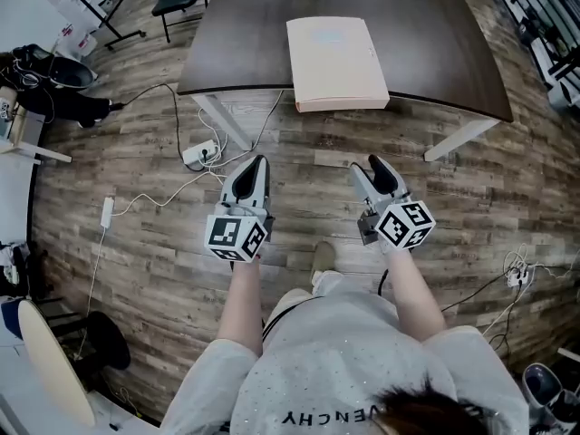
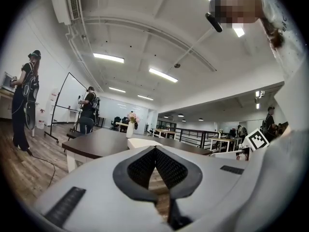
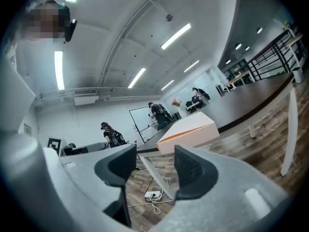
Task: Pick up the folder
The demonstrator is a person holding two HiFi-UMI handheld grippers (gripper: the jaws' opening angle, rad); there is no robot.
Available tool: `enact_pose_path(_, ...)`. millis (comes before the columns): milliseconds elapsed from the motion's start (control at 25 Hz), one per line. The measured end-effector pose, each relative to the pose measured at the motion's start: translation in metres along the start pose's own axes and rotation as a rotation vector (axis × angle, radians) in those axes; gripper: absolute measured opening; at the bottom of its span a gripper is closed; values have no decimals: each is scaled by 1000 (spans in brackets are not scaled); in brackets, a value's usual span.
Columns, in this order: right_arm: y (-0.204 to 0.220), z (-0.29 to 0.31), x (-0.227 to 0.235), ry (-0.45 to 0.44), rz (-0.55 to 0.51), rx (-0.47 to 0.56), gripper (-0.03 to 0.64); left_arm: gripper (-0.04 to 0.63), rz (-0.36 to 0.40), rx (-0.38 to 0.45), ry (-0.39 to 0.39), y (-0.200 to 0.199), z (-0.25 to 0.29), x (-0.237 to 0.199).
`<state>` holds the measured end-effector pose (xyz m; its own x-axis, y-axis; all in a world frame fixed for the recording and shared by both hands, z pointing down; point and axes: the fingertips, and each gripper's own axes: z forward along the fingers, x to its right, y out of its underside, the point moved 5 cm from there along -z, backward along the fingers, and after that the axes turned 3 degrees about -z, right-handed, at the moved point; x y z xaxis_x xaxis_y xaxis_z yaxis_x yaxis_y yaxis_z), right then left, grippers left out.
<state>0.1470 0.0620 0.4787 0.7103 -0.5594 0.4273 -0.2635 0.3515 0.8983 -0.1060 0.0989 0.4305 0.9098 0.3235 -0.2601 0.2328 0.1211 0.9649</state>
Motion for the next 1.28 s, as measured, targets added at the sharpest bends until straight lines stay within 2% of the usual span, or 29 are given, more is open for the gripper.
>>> enact_pose_path(480,15,45,36,30,210,26,261,-2,-26,-35,27,25,50,-21)
enact_pose_path(840,27,91,51,52,383,65,294,-2,-8,-39,49,27,90,-45)
enact_pose_path(1160,32,134,69,111,484,84,331,-2,4,-66,83,36,134,-70)
enact_pose_path(1280,33,152,78,103,518,113,346,-2,-5,-73,87,41,150,-82)
